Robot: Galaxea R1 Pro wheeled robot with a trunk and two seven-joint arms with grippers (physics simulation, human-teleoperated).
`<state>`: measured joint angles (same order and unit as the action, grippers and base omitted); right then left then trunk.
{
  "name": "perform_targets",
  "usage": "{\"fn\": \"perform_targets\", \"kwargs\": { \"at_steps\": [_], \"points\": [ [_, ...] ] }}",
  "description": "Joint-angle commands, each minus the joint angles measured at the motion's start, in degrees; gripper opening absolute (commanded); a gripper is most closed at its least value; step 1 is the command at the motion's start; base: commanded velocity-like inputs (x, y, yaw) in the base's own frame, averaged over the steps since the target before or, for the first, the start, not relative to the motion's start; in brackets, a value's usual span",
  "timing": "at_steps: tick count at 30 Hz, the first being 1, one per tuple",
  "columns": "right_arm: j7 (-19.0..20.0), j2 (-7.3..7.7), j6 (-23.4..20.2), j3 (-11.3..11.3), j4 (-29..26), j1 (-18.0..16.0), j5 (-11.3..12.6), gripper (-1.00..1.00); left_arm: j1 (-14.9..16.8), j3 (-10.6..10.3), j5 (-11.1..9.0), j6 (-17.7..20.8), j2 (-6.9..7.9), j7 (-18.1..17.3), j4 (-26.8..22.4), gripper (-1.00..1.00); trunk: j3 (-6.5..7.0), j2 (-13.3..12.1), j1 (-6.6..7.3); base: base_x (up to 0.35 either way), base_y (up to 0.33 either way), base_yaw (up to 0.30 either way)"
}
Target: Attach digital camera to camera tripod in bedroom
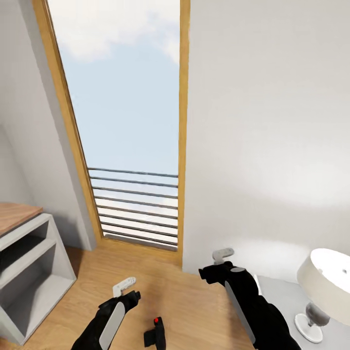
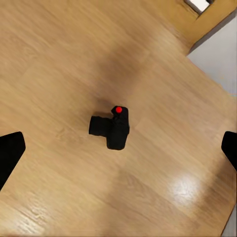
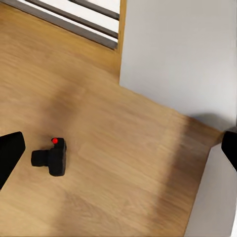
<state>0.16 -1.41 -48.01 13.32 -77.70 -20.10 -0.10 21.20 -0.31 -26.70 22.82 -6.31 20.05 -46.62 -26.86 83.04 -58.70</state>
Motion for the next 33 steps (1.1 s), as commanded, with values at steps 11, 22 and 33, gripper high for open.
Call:
{"fn": "perform_targets", "kwargs": {
  "at_steps": [11,22,33],
  "points": [
    [-0.14,0.26,-0.95,-0.15,-1.99,-0.1,-0.01,1.0,0.59,-0.36,-4.24,0.02,-2.93,8.39,-0.33,1.0,-0.07,0.03,-0.02,0.11,-0.122,0.163],
    [-0.11,0.7,-8.06,-0.22,-9.9,0.16,-0.01,1.0,0.69,-8.73,-10.19,7.66,-2.83,15.35,-2.58,1.0,-2.04,4.45,-2.44,0.008,-0.009,0.014],
    [-0.14,0.78,-11.99,-0.3,-14.25,0.97,0.37,1.0,1.15,-15.34,-11.95,7.19,-2.84,15.56,-2.17,1.0,-4.05,8.86,-4.86,0.001,-0.001,-0.047]
  ]
}}
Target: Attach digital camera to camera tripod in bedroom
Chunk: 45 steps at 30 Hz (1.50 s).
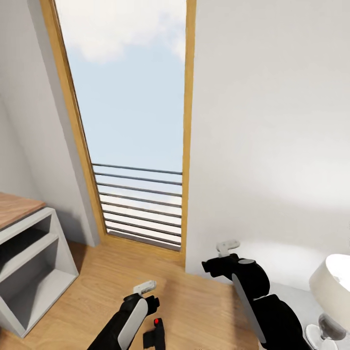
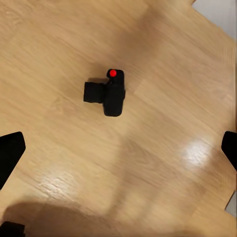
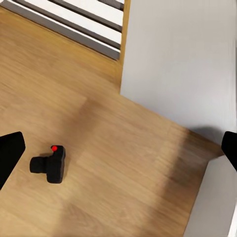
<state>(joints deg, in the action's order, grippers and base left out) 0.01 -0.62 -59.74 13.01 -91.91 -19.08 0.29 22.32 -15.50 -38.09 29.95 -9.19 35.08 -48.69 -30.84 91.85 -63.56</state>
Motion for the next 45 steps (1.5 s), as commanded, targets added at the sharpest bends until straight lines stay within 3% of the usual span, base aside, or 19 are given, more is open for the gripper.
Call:
{"fn": "perform_targets", "kwargs": {
  "at_steps": [1,7,10,11,15,18,23,28,41,45],
  "points": [
    [0.0,-0.04,-0.26,0.06,-0.14,-0.02,0.02,1.0,0.08,-0.36,-0.82,0.09,0.05,0.55,-0.11,1.0,-0.26,0.45,-0.22,0.0,0.0,-0.177],
    [-0.01,-0.69,-0.26,0.46,-0.33,-0.04,0.08,1.0,0.87,-1.16,-1.44,0.32,0.25,0.58,-0.11,1.0,-1.45,2.86,-1.54,0.0,0.0,-0.223],
    [-0.01,-0.83,-0.26,1.63,-0.35,-0.06,0.1,1.0,1.38,-1.37,-1.45,0.34,0.32,0.95,0.0,1.0,-2.06,4.06,-2.2,0.0,0.0,-0.245],
    [-0.01,-0.96,-0.26,3.12,-0.4,-0.17,0.14,1.0,1.9,-1.66,-1.33,0.32,0.3,1.41,0.29,1.0,-2.27,4.46,-2.42,0.0,0.0,-0.256],
    [-0.01,-1.01,-0.26,3.59,-0.44,-0.3,0.16,1.0,2.94,-1.75,-1.02,0.38,0.23,2.4,0.28,1.0,-3.13,6.07,-3.3,0.0,0.0,-0.243],
    [0.02,-1.02,-0.26,3.8,-0.46,-0.35,0.17,1.0,4.53,-1.73,-1.04,0.62,0.27,2.58,0.54,1.0,-3.79,7.27,-3.96,0.0,0.0,-0.176],
    [0.06,-0.99,-0.26,5.07,-0.53,-0.41,0.16,1.0,11.46,-1.24,-1.29,0.56,0.35,2.86,6.26,1.0,-4.77,9.27,-5.06,0.0,0.0,-0.076],
    [0.02,-1.02,-0.26,5.8,-0.54,-0.42,0.15,1.0,13.59,-1.29,-1.47,-1.69,0.16,2.9,9.14,1.0,-5.7,11.28,-6.15,0.0,0.0,-0.032],
    [-0.01,-0.9,-0.26,6.46,-0.55,-0.36,0.15,1.0,13.73,-1.69,-1.62,-6.52,-0.13,2.91,11.5,1.0,-8.05,16.49,-9.01,0.0,0.0,-0.044],
    [0.19,-0.52,-0.26,6.35,-0.55,-0.29,0.15,1.0,13.49,-2.02,-1.33,-10.09,-0.05,3.01,12.37,1.0,-8.77,18.1,-9.89,0.0,0.0,-0.011]
  ]
}}
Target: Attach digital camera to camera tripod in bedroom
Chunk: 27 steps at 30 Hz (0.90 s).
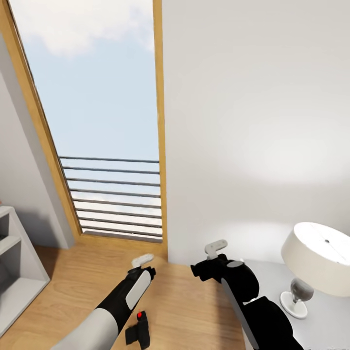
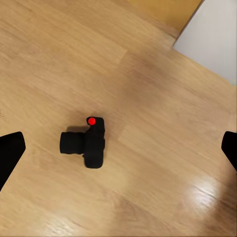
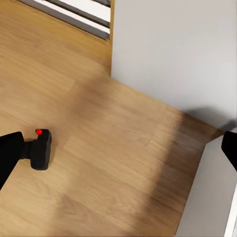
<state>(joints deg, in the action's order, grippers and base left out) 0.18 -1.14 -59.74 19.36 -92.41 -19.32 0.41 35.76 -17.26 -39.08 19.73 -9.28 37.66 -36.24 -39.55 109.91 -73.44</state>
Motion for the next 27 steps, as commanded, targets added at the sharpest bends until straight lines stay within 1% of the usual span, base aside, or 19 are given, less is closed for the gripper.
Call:
{"fn": "perform_targets", "kwargs": {
  "at_steps": [1,2,3,5,8,11,13,14,17,19,20,21,24,27],
  "points": [
    [0.42,0.08,-0.26,-0.11,-0.05,-0.07,0.03,1.0,0.02,-0.45,-0.3,-0.83,0.1,0.45,0.28,1.0,-0.24,0.45,-0.22,0.0,0.0,-0.006],
    [1.17,0.13,-0.26,-0.23,-0.05,-0.17,0.03,1.0,0.0,-0.69,-0.26,-1.71,0.18,0.42,0.68,1.0,-0.42,0.85,-0.44,0.0,0.0,-0.005],
    [1.17,0.13,-0.26,-0.23,-0.05,-0.17,0.03,1.0,0.0,-0.69,-0.26,-1.71,0.18,0.42,0.68,1.0,-0.6,1.25,-0.66,0.0,0.0,-0.005],
    [3.75,0.18,-0.26,-0.59,-0.05,-0.41,0.03,1.0,-0.04,-1.4,-0.21,-3.08,0.27,0.28,1.58,1.0,-0.96,2.05,-1.1,0.0,0.0,-0.004],
    [8.06,0.26,-0.26,-1.95,-0.05,-0.72,0.03,1.0,-0.06,-2.77,-0.21,-4.36,0.38,-0.28,2.75,1.0,-1.5,3.25,-1.76,0.0,0.0,-0.002],
    [10.58,0.17,-0.26,-3.17,-0.05,-0.65,-0.16,1.0,-0.07,-3.57,-0.14,-5.21,0.43,-0.68,3.41,1.0,-2.04,4.46,-2.42,0.0,0.0,-0.001],
    [11.97,0.2,1.05,-3.75,-0.05,-0.44,-0.32,1.0,0.16,-3.86,-0.35,-6.23,0.51,-0.89,3.78,1.0,-2.4,5.26,-2.86,0.0,0.0,0.0],
    [12.77,-0.07,2.12,-4.07,-0.05,-0.27,-0.37,1.0,1.15,-3.98,-0.47,-6.77,0.59,-1.01,3.96,1.0,-2.58,5.66,-3.07,0.0,0.0,-0.004],
    [13.17,-0.29,2.66,-4.18,-0.05,-0.3,-0.39,1.0,3.49,-4.07,-0.53,-6.82,0.64,-1.09,4.38,1.0,-3.12,6.86,-3.73,0.0,0.0,-0.033],
    [13.3,-0.4,2.99,-4.22,-0.05,-0.47,-0.4,1.0,5.73,-4.43,-0.49,-7.04,0.53,-1.15,6.08,1.0,-3.48,7.67,-4.17,0.0,0.0,-0.147],
    [13.33,-0.41,3.03,-4.2,-0.05,-0.5,-0.4,1.0,6.01,-4.48,-0.53,-7.14,0.47,-1.15,6.41,1.0,-3.66,8.07,-4.39,0.0,0.0,-0.192],
    [13.37,-0.44,3.48,-4.16,-0.05,-0.56,-0.47,1.0,5.31,-4.58,-0.8,-7.71,0.42,-1.31,7.59,1.0,-3.84,8.47,-4.61,0.0,0.0,-0.255],
    [13.36,-0.4,3.54,-4.22,-0.05,-0.59,-0.48,1.0,4.87,-4.56,-0.9,-7.78,0.42,-1.29,7.67,1.0,-4.37,9.67,-5.27,0.0,0.0,-0.225],
    [13.38,-0.33,3.58,-4.29,-0.05,-0.61,-0.49,1.0,4.57,-4.55,-0.95,-7.82,0.37,-1.26,7.7,1.0,-4.91,10.87,-5.93,0.0,0.0,-0.117]
  ]
}}
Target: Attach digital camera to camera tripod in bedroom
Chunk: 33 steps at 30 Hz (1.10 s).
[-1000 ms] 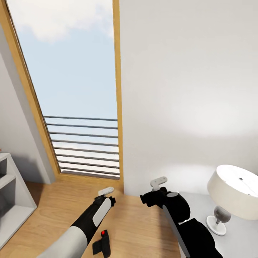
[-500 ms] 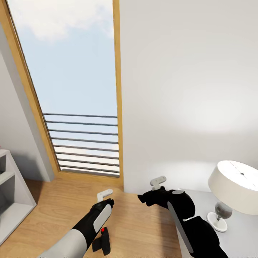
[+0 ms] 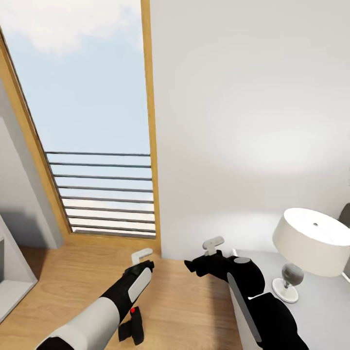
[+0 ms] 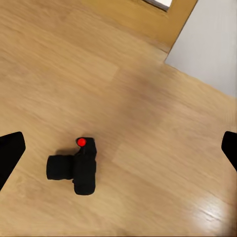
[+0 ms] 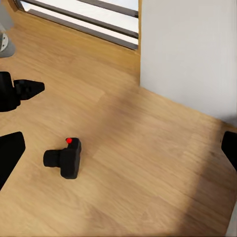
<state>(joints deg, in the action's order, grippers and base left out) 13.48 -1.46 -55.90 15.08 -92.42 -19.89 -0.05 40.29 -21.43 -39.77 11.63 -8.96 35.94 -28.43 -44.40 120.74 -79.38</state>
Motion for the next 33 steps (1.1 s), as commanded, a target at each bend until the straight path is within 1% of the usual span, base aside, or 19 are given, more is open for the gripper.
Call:
{"fn": "perform_targets", "kwargs": {
  "at_steps": [1,11,15,25,33],
  "points": [
    [0.1,-0.02,-0.27,-0.04,-0.04,-0.05,-0.03,1.0,-0.03,-0.38,-0.26,0.26,0.05,0.47,-0.15,1.0,-0.24,0.44,-0.22,0.0,0.0,-0.08],
    [0.12,0.39,-0.58,-0.12,-0.04,-0.25,-0.07,1.0,-0.41,-0.43,-0.3,0.28,-0.2,0.59,-0.26,1.0,-2.04,4.45,-2.41,0.0,0.0,-0.026],
    [0.15,0.54,-0.76,-0.17,-0.04,-0.38,-0.1,1.0,-0.45,-0.27,-0.35,0.33,-0.04,0.56,-0.13,1.0,-2.76,6.06,-3.29,0.0,0.0,-0.005],
    [0.02,0.27,-0.56,-0.21,-0.04,-0.28,-0.18,1.0,-0.47,0.12,-0.32,0.39,0.34,0.33,0.26,1.0,-4.55,10.07,-5.49,0.0,0.0,-0.001],
    [0.04,0.48,-0.44,-0.42,-0.04,-0.27,-0.2,1.0,-0.5,0.18,-0.25,0.38,0.5,0.02,0.53,1.0,-5.99,13.28,-7.25,0.0,0.0,0.0]
  ]
}}
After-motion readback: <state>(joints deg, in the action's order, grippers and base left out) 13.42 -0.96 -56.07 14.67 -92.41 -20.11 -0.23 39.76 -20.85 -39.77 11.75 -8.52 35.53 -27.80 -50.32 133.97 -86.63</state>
